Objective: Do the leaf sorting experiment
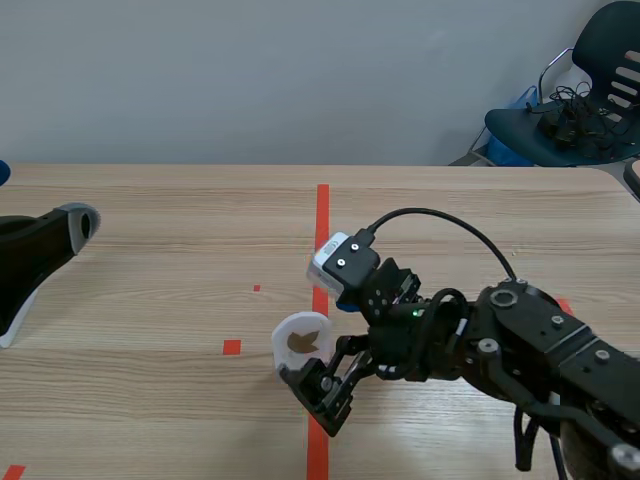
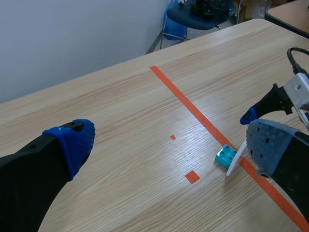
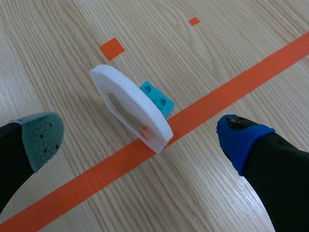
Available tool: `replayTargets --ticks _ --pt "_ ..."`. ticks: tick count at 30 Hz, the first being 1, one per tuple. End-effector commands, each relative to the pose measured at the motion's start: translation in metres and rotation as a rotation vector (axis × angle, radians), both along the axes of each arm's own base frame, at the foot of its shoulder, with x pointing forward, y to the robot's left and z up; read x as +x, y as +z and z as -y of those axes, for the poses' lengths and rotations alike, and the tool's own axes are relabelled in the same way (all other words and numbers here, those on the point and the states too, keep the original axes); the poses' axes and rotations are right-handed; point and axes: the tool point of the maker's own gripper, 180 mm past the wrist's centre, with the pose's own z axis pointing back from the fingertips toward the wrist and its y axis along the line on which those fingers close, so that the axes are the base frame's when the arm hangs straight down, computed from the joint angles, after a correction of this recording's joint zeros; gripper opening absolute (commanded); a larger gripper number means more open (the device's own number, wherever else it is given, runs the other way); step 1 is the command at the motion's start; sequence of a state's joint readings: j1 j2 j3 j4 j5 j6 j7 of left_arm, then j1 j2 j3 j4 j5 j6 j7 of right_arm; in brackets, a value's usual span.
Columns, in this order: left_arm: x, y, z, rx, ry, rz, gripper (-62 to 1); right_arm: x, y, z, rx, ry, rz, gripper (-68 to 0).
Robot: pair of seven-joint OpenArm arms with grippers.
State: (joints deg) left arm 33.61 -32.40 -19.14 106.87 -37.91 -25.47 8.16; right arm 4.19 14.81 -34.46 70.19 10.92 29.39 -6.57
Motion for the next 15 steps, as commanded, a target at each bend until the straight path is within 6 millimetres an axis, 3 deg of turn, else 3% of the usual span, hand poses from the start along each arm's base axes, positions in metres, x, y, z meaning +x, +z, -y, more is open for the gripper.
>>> replayTargets --ticks 1,9,15 --pt "0.001 0.010 0.006 -0.016 -0.015 0.033 1.4 0.011 0.018 -0.011 0.045 0.009 0.052 -1.6" --pt "0.001 0.010 0.006 -0.016 -0.015 0.033 1.4 0.008 0.013 -0.017 0.012 0.032 0.046 -37.7" --pt "0.001 0.010 0.006 -0.016 -0.015 0.033 1.4 0.007 0.007 -0.012 -0.024 0.030 0.027 -54.5"
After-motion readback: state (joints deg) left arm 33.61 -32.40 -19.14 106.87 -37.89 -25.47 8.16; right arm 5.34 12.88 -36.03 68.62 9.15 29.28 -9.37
